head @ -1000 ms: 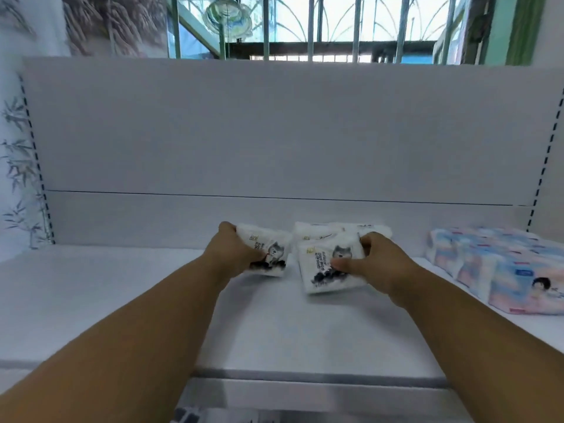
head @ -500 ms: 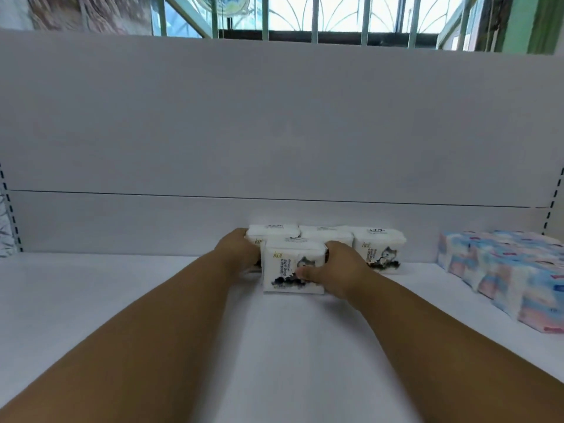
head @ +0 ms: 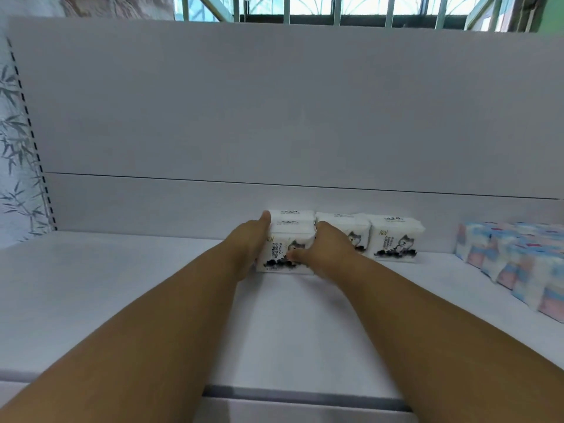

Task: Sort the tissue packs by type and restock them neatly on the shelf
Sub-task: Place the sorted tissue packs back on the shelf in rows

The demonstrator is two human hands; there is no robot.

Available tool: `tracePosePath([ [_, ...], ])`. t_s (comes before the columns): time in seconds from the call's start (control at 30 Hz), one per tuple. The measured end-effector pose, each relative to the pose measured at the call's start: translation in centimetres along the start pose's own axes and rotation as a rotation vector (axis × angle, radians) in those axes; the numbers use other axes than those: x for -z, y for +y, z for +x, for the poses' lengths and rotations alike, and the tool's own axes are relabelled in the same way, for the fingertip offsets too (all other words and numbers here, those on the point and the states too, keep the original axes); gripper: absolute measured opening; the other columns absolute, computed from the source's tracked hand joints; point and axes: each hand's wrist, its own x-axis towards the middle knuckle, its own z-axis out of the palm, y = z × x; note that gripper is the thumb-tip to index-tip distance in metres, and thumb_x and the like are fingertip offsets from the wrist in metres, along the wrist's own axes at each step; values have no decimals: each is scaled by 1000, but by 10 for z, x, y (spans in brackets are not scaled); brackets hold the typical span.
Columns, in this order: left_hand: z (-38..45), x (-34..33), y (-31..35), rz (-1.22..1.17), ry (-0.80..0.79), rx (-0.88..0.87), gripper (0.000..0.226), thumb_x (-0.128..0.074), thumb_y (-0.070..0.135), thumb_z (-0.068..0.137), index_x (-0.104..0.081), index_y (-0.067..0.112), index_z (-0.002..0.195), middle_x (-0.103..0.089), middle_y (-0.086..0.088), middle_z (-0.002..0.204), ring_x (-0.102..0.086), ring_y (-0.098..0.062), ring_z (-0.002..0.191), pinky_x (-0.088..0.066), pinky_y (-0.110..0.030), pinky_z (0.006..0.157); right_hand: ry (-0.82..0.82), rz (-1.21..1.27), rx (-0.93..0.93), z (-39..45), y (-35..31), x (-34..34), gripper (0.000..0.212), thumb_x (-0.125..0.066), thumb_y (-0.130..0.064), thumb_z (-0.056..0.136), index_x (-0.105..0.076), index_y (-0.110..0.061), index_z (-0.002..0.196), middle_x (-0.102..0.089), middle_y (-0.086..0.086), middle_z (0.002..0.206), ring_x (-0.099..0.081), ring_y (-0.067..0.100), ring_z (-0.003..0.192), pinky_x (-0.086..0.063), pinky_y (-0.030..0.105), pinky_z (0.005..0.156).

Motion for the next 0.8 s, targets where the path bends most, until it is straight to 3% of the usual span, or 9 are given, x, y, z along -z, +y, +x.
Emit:
tracePosePath([
  [0.07, -6, 0, 3, 34, 18, -15, 51, -31, 53, 103, -61, 12, 102, -67, -14, 109, -64, -30, 104, -51, -45, 97, 5, -14, -17, -3, -2, 1, 46, -83, -33, 76, -48, -17, 102, -51, -10, 82, -52, 15, 88, -37, 25, 73],
  [0.13, -16, 2, 6, 116, 93, -21, 59, -30, 53, 102, -54, 6, 127, -60, -13, 123, -57, -32, 114, -45, -41, 98, 50, -37, -35, -9, -6, 4, 64, -84, -42, 71, -50, -12, 116, -58, 1, 103, -58, 22, 97, -40, 27, 74],
  [0.2, -34, 2, 10, 182, 152, -47, 60, -31, 51, 102, -47, 5, 138, -53, -16, 135, -51, -35, 122, -41, -39, 93, 101, -61, -19, -20, -7, 8, 73, -84, -46, 70, -47, -11, 123, -55, 8, 118, -59, 28, 106, -45, 30, 79],
  [0.37, -107, -11, 17, 334, 270, -138, 56, -35, 44, 103, -36, 10, 147, -44, -15, 147, -46, -33, 129, -38, -39, 101, 102, -72, 129, -71, -10, 30, 72, -74, -42, 81, -39, -18, 139, -45, 12, 127, -53, 32, 113, -49, 37, 90],
  [0.5, -177, -17, 20, 484, 377, -255, 47, -41, 36, 103, -37, 16, 146, -49, -12, 145, -51, -28, 126, -43, -41, 105, 81, 9, 268, -122, -14, 45, 62, -69, -34, 85, -40, -26, 139, -42, 13, 129, -53, 31, 109, -50, 37, 89],
  [0.6, -240, -18, 13, 530, 469, -274, 41, -43, 30, 104, -40, 19, 143, -53, -7, 141, -54, -23, 122, -44, -37, 101, 58, 49, 384, -165, -22, 43, 61, -69, -33, 85, -40, -29, 139, -41, 12, 133, -52, 29, 114, -51, 40, 92],
  [0.8, -379, 24, -27, 553, 564, -212, 40, -47, 29, 102, -43, 25, 141, -55, 0, 133, -55, -15, 113, -48, -40, 100, -76, 213, 528, -282, -59, 10, 58, -66, -30, 88, -40, -31, 139, -39, 4, 136, -47, 23, 119, -44, 32, 91],
])
